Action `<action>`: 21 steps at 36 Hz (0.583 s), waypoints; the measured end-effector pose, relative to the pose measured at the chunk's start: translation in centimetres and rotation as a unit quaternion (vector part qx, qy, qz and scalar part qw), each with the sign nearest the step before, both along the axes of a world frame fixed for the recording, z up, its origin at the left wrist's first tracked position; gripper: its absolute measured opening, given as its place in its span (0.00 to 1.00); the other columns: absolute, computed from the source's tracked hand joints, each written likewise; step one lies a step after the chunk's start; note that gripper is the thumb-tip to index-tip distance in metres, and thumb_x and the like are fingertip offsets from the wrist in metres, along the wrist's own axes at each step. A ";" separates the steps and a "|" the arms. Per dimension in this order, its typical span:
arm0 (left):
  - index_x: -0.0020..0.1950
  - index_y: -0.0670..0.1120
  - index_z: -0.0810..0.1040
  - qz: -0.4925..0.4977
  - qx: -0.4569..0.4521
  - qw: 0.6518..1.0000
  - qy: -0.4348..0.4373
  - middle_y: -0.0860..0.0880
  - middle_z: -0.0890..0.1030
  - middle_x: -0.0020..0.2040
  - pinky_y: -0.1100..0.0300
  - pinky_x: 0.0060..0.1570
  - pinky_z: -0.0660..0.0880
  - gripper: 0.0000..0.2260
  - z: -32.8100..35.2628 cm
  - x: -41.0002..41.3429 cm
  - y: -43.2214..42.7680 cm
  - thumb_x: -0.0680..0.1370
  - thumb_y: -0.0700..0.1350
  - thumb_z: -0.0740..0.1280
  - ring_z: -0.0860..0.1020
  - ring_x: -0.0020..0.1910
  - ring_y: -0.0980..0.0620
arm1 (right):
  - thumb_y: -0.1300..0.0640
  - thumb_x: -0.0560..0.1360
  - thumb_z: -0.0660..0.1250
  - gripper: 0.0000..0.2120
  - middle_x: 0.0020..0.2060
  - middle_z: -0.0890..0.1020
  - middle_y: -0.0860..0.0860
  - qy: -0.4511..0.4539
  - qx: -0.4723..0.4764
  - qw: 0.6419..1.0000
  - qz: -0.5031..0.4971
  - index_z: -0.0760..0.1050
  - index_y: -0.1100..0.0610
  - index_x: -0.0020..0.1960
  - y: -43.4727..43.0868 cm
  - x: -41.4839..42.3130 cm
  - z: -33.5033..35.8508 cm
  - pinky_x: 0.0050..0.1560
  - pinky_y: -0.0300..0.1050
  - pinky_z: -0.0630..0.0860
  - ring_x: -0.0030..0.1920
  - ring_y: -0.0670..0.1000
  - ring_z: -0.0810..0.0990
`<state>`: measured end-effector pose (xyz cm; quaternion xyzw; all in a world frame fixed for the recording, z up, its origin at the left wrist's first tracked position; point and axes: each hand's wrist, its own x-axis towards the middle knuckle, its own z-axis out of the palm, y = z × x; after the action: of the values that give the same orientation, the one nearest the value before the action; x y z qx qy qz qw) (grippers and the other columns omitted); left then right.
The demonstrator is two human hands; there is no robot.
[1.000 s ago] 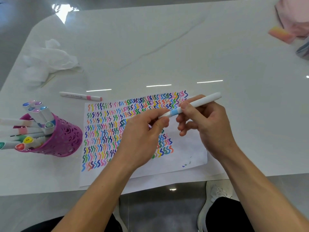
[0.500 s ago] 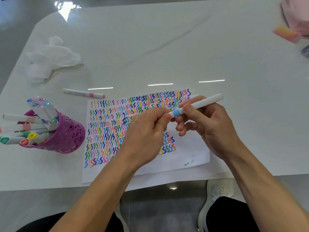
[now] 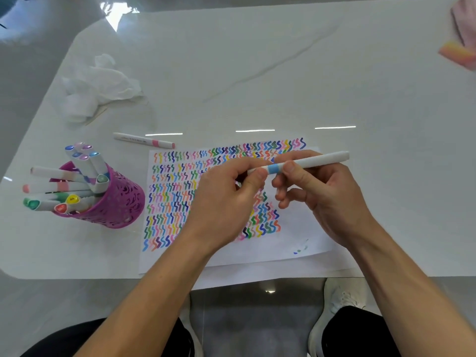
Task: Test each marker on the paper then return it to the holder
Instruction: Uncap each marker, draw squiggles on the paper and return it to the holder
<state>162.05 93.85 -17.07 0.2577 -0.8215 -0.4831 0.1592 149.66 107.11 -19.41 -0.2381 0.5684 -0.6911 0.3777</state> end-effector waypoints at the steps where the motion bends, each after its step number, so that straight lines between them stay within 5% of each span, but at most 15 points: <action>1: 0.55 0.54 0.84 0.012 0.005 1.000 0.016 0.56 0.81 0.37 0.70 0.32 0.69 0.07 0.1 0.1 0.0 0.81 0.46 0.68 0.75 0.34 0.61 | 0.55 0.80 0.70 0.07 0.41 0.85 0.59 -0.001 0.004 1.000 0.002 0.85 0.56 0.55 -0.1 0.0 0.0 0.39 0.46 0.82 0.38 0.57 0.84; 6: 0.53 0.54 0.85 0.078 0.043 0.991 0.098 0.50 0.84 0.42 0.54 0.37 0.77 0.06 0.7 0.6 -0.7 0.78 0.44 0.72 0.80 0.38 0.49 | 0.53 0.77 0.72 0.11 0.39 0.85 0.58 0.002 0.037 0.999 -0.016 0.81 0.58 0.56 -0.5 0.3 -0.4 0.39 0.45 0.81 0.37 0.56 0.83; 10: 0.52 0.52 0.84 0.142 0.010 0.978 0.153 0.51 0.83 0.46 0.56 0.41 0.77 0.06 1.4 1.3 -1.5 0.76 0.45 0.74 0.79 0.40 0.55 | 0.54 0.79 0.72 0.08 0.38 0.86 0.57 0.070 0.066 0.995 -0.032 0.80 0.57 0.54 -0.6 0.7 -0.3 0.37 0.42 0.81 0.35 0.54 0.84; 21: 0.62 0.42 0.81 0.233 -0.320 0.903 0.169 0.50 0.80 0.54 0.63 0.52 0.74 0.10 4.1 5.5 -2.9 0.83 0.38 0.63 0.79 0.50 0.51 | 0.59 0.82 0.69 0.01 0.35 0.85 0.54 0.138 0.072 0.984 -0.084 0.80 0.54 0.52 -0.9 1.7 0.1 0.32 0.42 0.79 0.31 0.52 0.81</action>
<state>167.58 90.93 -12.96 0.2912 -0.8092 -0.1798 0.4776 151.38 106.16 -19.29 -0.2544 0.6812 -0.6384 0.2523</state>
